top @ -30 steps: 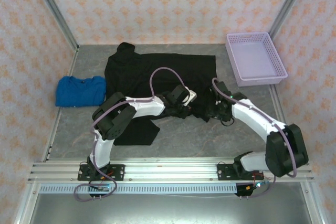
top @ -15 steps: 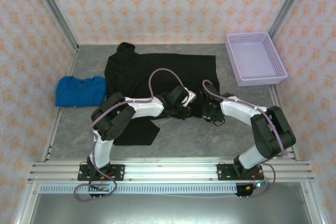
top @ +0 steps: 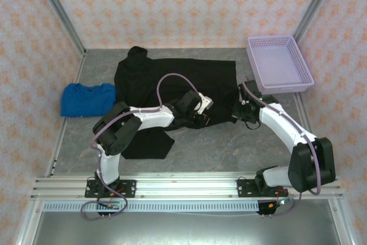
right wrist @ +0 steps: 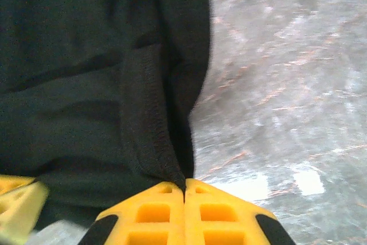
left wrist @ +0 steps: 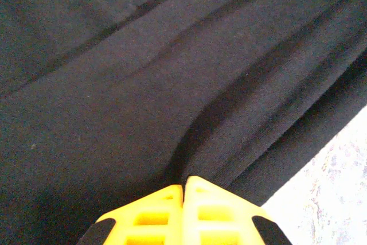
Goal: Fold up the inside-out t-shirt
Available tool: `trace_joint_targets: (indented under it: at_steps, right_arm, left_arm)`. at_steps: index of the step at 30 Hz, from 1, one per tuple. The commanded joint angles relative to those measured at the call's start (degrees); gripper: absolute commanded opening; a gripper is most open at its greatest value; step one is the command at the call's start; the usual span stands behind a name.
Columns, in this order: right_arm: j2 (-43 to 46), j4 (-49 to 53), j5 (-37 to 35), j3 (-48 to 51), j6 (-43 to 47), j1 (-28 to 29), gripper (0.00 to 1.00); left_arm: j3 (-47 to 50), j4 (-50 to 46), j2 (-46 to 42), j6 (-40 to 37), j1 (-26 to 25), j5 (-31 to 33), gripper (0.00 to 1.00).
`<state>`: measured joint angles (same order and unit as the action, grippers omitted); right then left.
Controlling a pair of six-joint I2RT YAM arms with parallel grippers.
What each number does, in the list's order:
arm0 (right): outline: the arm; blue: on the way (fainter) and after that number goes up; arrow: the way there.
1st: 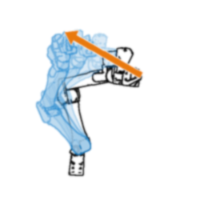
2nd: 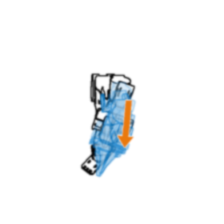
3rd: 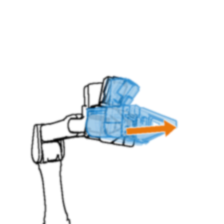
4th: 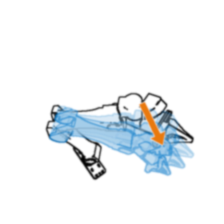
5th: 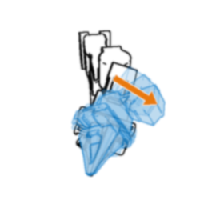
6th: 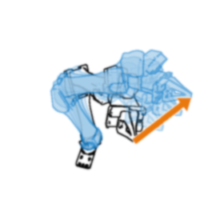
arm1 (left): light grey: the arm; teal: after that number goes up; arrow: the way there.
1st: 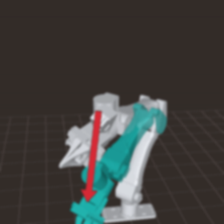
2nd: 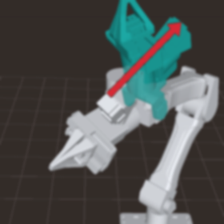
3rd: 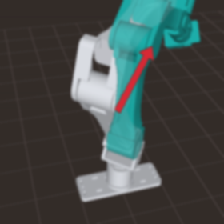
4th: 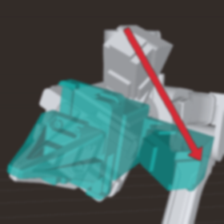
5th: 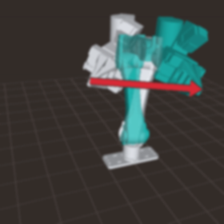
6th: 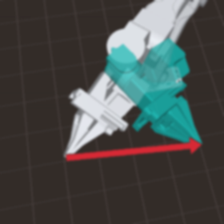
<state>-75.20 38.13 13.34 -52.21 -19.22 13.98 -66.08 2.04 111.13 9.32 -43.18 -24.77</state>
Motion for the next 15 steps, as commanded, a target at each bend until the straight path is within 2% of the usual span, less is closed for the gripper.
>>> trace_joint_targets:
  at_steps: [1, 5, 6, 7, 8, 11, 12, 13, 15]
  right_arm:
    - [5.59, -1.24, 13.71, -1.53, 8.70, -3.61, 0.00]
    - [9.74, -4.05, 27.08, -2.35, 12.37, -5.55, 0.00]
    - [9.93, -3.55, 27.35, -2.66, 11.95, -6.16, 0.00]
    - [9.69, -2.16, 24.79, -3.17, 10.97, -6.75, 0.00]
    - [8.60, 1.18, 18.15, -4.33, 9.71, -7.55, 0.03]
    - [3.30, 14.76, -7.85, -10.21, 7.45, -7.84, 0.14]
    - [2.99, 16.03, -13.60, -10.50, 6.65, -7.83, 0.18]
    - [3.35, 15.99, -17.01, -10.16, 5.78, -7.76, 0.22]
    - [5.14, 14.56, -19.01, -8.76, 4.61, -6.68, 0.31]
  left_arm:
    - [1.84, -4.51, -0.62, 1.14, 1.83, 0.22, 0.00]
    - [1.44, -4.59, -0.34, 1.31, 1.80, 0.41, 0.00]
    - [1.32, -4.64, -0.21, 1.35, 1.78, 0.33, 0.00]
    - [1.22, -4.72, -0.10, 1.48, 1.79, 0.22, 0.00]
    - [1.35, -4.57, -0.04, 1.64, 1.78, 0.22, 0.00]
    - [1.31, -4.39, -0.11, 1.84, 1.78, -0.05, 0.00]
    - [1.31, -4.44, -0.14, 1.91, 1.82, -0.27, 0.00]
    - [1.31, -4.26, -0.14, 1.97, 1.73, -0.43, 0.00]
    - [1.31, -4.32, -0.29, 2.02, 1.69, -0.45, 0.00]
